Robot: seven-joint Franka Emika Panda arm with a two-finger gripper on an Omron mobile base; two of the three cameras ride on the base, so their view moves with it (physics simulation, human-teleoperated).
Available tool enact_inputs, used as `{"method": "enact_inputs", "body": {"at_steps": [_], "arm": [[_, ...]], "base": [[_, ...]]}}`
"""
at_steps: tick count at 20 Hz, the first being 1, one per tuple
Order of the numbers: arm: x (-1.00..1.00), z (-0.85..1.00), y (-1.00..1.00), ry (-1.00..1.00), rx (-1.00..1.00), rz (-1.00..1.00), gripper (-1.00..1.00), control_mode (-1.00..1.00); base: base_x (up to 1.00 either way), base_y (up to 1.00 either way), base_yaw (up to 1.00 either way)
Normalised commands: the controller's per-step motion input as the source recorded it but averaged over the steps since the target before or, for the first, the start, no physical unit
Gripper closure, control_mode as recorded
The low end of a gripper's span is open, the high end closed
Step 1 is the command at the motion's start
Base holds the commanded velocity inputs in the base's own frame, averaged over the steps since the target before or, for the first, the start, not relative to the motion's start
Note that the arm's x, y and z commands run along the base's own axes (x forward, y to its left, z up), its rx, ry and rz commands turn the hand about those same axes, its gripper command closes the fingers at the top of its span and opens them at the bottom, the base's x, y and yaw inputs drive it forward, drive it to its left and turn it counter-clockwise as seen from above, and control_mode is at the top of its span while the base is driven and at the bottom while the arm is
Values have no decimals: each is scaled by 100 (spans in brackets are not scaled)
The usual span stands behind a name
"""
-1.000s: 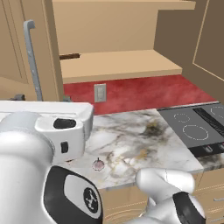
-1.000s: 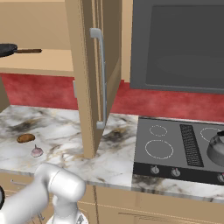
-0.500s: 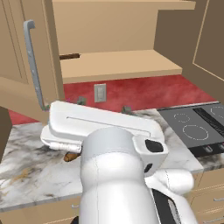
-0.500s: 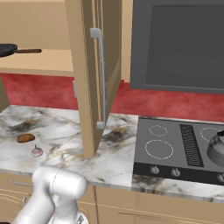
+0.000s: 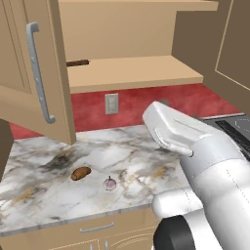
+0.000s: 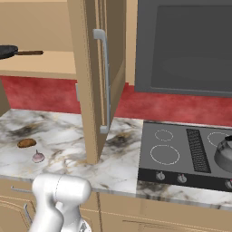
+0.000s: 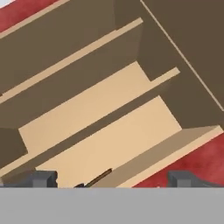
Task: Pick the pan from the cabinet and place it on the stove. Then turn on the stove burner for the pan.
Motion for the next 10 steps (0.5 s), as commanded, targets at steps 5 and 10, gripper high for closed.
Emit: {"method": "enact_inputs", "body": {"at_steps": [5, 10], "arm": [[31, -17, -38, 5, 21, 19, -100, -100], [69, -6, -9, 14, 23, 21, -100, -100]], "base": [[0, 0, 0], [0, 0, 0]]}}
